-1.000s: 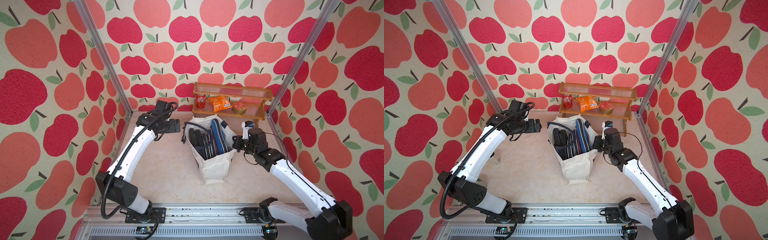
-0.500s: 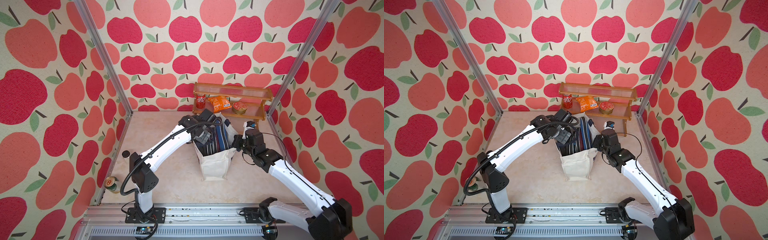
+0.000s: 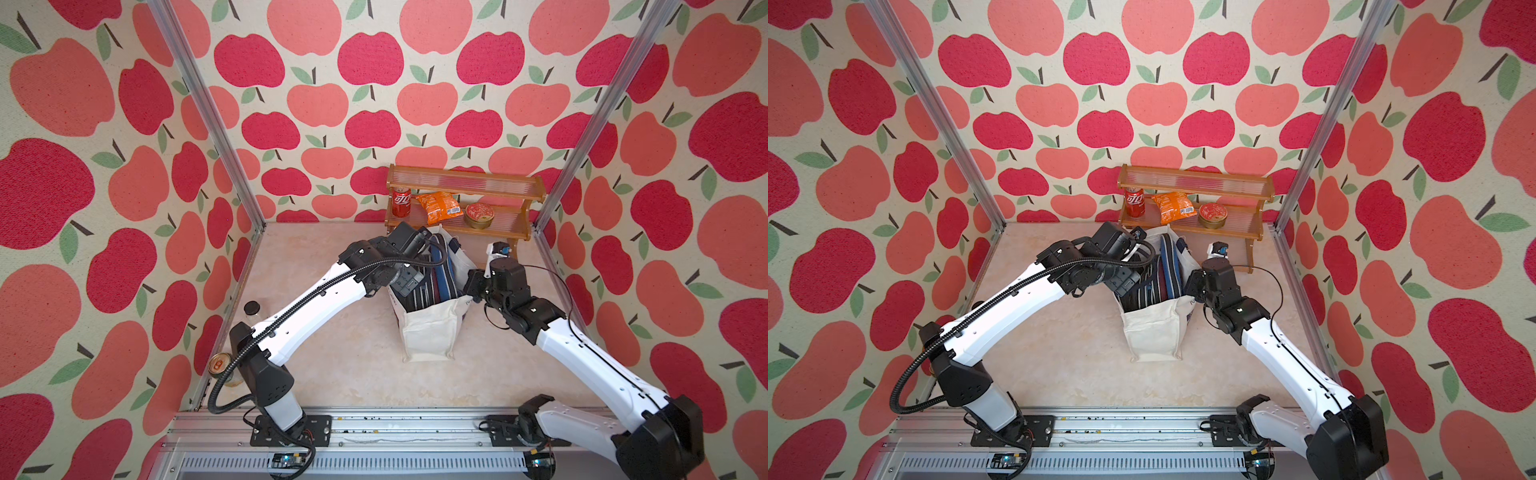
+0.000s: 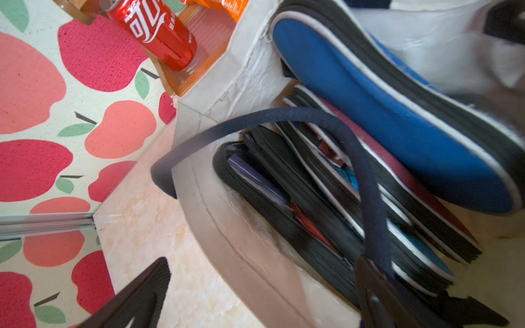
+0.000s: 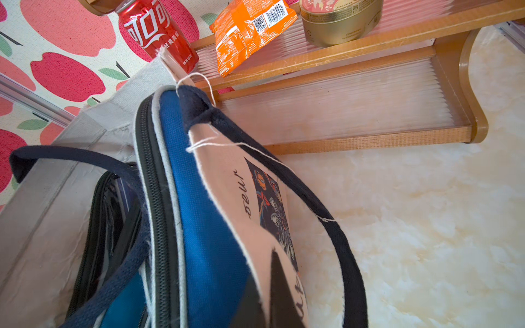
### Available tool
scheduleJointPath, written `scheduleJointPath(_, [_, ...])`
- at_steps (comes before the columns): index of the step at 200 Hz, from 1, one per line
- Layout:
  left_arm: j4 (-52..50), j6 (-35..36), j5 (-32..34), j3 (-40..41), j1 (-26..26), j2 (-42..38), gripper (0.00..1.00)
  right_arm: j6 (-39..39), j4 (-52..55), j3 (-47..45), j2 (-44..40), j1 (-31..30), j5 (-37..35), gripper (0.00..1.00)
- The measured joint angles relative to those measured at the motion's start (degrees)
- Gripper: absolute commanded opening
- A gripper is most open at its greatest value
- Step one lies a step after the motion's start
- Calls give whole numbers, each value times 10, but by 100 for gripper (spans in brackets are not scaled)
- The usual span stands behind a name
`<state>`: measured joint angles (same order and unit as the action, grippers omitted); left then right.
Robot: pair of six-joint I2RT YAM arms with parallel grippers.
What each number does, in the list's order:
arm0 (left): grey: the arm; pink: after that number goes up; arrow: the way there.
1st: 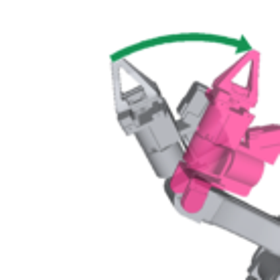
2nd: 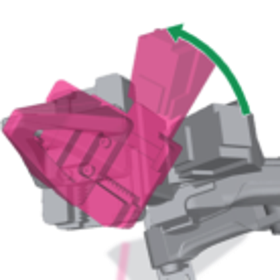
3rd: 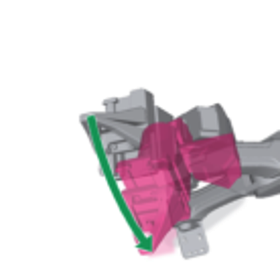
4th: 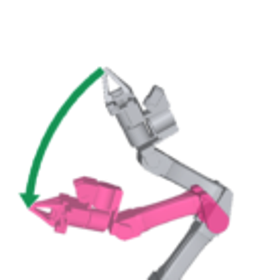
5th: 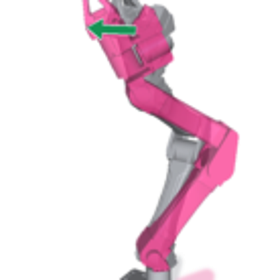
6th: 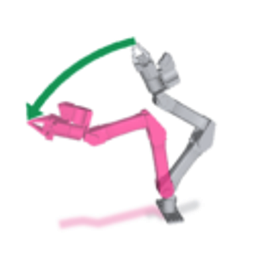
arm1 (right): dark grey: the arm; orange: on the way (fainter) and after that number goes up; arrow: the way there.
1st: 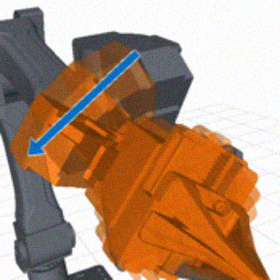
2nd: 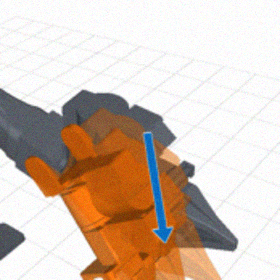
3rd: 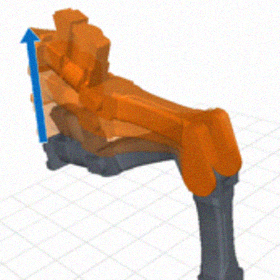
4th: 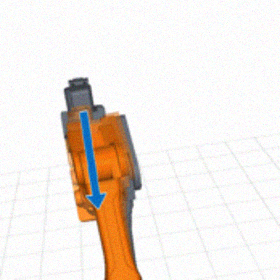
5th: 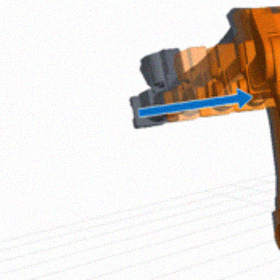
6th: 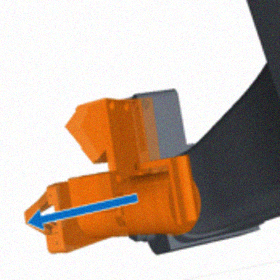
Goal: Remove the ping pong set from the canvas bag
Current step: Adjust the canvas bag at the center of the board.
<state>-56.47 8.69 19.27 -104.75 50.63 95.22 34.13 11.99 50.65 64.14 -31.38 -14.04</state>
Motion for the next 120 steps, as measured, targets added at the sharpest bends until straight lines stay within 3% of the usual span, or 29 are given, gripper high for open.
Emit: scheduleJointPath(120, [-5, 48, 2, 36, 26, 32, 99, -8, 1, 0, -2, 6, 1, 0])
